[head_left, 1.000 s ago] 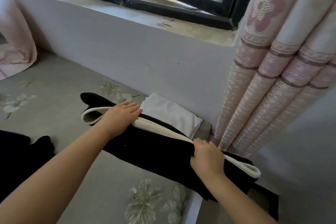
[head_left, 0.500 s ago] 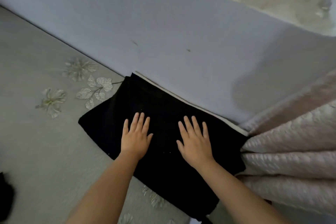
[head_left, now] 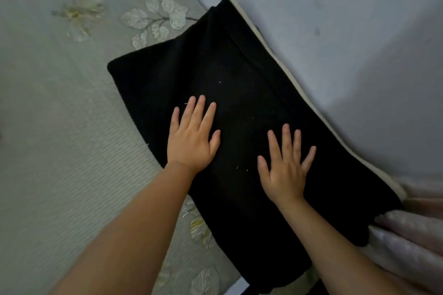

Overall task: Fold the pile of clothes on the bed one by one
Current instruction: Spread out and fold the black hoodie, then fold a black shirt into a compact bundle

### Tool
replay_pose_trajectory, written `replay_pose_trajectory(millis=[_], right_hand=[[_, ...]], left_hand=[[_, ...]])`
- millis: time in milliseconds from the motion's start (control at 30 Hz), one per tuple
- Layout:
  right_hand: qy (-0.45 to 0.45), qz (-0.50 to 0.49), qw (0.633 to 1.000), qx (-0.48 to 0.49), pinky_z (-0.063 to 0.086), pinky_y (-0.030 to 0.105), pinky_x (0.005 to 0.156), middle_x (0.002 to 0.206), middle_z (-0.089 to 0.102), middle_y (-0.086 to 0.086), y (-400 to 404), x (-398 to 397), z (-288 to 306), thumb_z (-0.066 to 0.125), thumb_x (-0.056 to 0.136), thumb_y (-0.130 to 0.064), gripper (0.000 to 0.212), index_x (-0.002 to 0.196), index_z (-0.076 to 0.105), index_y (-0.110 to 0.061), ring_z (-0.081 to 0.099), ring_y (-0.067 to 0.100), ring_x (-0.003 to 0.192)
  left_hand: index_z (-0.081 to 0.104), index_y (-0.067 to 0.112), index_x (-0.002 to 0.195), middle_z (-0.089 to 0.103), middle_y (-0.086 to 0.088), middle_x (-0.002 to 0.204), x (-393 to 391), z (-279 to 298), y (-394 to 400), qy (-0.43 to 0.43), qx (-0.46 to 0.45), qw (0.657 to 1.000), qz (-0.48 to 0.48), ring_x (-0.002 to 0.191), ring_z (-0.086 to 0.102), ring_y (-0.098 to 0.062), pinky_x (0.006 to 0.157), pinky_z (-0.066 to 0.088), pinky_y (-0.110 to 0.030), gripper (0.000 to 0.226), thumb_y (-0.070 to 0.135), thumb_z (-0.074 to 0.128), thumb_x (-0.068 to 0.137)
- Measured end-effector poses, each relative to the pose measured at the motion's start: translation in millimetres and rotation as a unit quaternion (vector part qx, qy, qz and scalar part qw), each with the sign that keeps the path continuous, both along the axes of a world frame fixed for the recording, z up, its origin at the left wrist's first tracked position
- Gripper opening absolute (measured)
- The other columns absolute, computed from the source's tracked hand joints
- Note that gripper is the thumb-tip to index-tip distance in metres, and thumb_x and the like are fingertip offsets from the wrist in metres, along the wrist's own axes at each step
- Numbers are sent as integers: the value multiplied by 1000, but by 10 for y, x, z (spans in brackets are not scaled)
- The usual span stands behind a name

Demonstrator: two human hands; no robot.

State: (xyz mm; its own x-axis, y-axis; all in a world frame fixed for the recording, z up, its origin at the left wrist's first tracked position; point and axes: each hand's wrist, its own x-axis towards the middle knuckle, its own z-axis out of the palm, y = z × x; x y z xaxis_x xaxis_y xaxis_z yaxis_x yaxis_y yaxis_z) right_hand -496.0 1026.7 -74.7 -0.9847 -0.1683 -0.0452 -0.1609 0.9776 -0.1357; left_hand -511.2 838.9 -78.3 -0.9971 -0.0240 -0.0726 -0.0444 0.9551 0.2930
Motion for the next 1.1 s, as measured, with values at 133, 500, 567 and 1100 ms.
replay_pose_trajectory(millis=[133,500,567,1100], right_hand=[[-40,-18,999,-23,-6,55,107,152,17,13,-28,46,144,16,81,-49,71,141,32,-14,-6,21,134],[-43,326,940,-91,16,62,101,133,49,19,-1976,301,486,53,82,-26,49,127,53,-5,38,42,128],[-63,391,915,-79,14,63,103,136,47,18,-2396,460,432,54,85,-25,48,129,51,-6,34,42,131],[-73,416,906,-17,4,52,111,154,14,8,-5145,980,-140,48,88,-49,70,145,23,-17,4,26,142]], left_hand=[[21,20,145,16,-6,153,8,30,-4,-5,2,1000,6,142,6,-22,112,-5,-38,56,39,34,94],[27,20,143,18,-6,153,1582,202,-1525,-80,-19,937,341,143,7,-21,112,3,-40,47,30,33,97],[27,20,143,17,-6,153,2049,206,-1913,-104,-33,914,391,143,6,-22,112,5,-40,47,28,33,97],[45,9,134,35,-14,144,3463,-345,-3432,-65,59,850,519,136,29,-32,110,12,-46,73,49,19,78]])
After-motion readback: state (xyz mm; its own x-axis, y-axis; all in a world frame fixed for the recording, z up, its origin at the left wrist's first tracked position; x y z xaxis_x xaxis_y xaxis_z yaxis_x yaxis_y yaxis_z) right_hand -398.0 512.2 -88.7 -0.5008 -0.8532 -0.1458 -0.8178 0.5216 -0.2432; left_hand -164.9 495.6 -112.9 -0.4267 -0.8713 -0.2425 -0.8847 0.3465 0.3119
